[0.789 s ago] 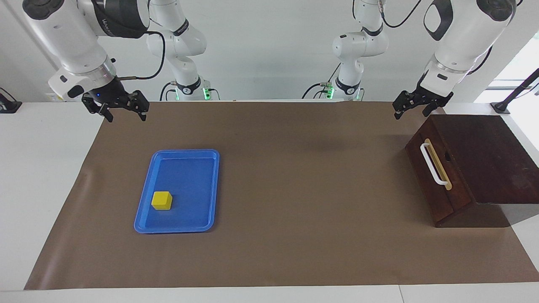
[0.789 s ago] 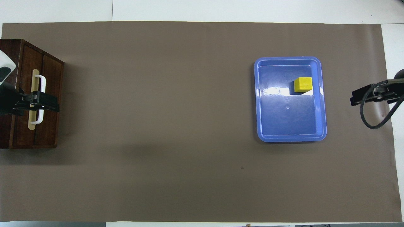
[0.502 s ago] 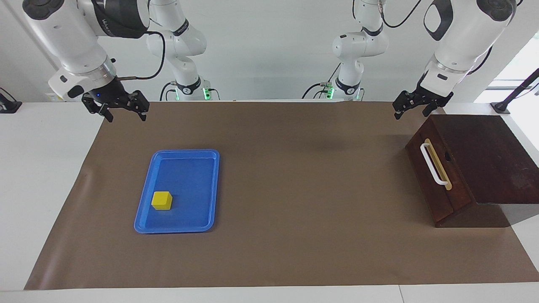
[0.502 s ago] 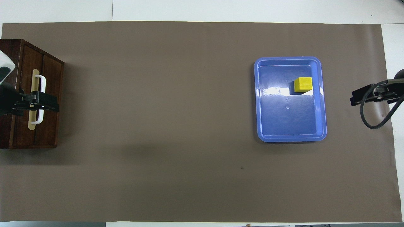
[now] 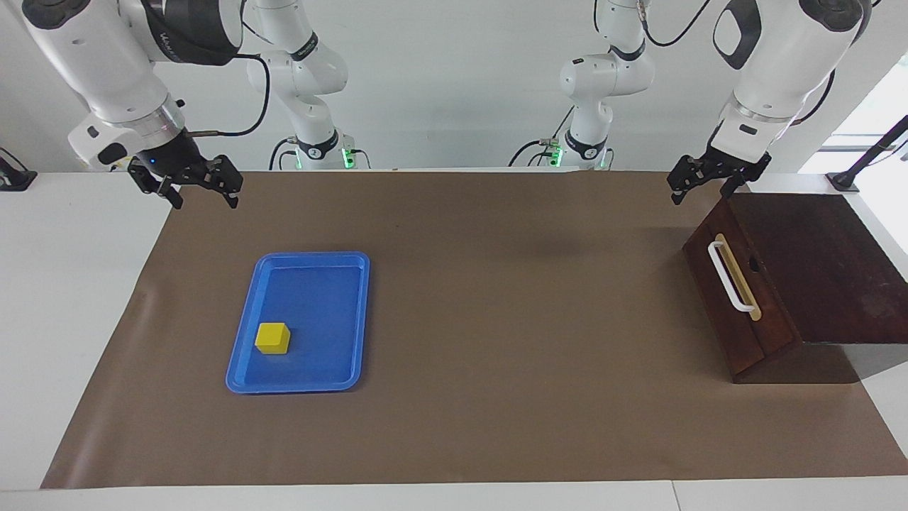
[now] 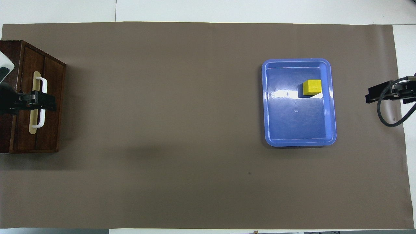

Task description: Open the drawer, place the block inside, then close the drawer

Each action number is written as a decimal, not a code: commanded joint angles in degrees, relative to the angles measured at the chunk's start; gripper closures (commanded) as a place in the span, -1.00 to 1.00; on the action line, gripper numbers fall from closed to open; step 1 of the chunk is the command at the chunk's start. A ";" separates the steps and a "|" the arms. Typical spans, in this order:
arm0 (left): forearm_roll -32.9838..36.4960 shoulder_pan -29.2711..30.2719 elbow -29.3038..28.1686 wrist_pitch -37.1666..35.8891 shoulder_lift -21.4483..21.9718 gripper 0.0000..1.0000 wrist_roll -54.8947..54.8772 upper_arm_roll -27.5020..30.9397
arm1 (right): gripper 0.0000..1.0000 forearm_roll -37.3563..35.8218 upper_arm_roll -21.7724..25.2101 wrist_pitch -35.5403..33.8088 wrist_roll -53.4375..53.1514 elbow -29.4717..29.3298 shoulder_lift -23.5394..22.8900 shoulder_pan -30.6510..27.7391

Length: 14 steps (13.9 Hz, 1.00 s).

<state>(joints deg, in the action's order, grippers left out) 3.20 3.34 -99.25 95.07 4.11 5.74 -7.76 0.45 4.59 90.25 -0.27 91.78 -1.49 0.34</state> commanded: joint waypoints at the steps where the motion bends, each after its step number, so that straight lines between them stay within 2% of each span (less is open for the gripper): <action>1: 6.17 -1.83 -4.97 6.42 -0.07 -1.00 -0.20 0.03 | -1.00 2.53 -0.29 1.24 -6.21 -0.64 -3.42 -1.48; 3: 12.59 -3.33 -9.19 12.66 -0.77 -1.00 -0.11 0.03 | -1.00 3.93 -0.02 1.16 -14.18 -5.10 -8.15 -2.88; 6: 19.63 -4.04 -10.26 17.42 -5.76 -1.00 -0.02 0.03 | -1.00 6.92 -0.11 3.34 -32.72 -7.06 -12.56 -2.88; 9: 27.89 -4.04 -12.54 22.42 -9.64 -1.00 0.50 0.03 | -0.97 16.82 -0.02 8.08 -55.64 -6.88 -15.02 -3.06; 10: 28.61 -3.34 -13.94 24.88 -9.65 -1.00 0.85 0.03 | -0.93 21.56 0.33 10.19 -59.98 -6.27 -15.12 -3.67; 14: 29.06 -1.31 -14.57 30.08 -12.10 -1.00 0.85 0.12 | -0.89 30.46 0.59 11.09 -63.27 -4.77 -17.74 -7.17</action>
<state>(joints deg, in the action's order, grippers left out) 30.78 1.20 -112.58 122.21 -7.93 6.22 -7.66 25.98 5.44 100.59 -62.10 86.82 -17.39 -3.87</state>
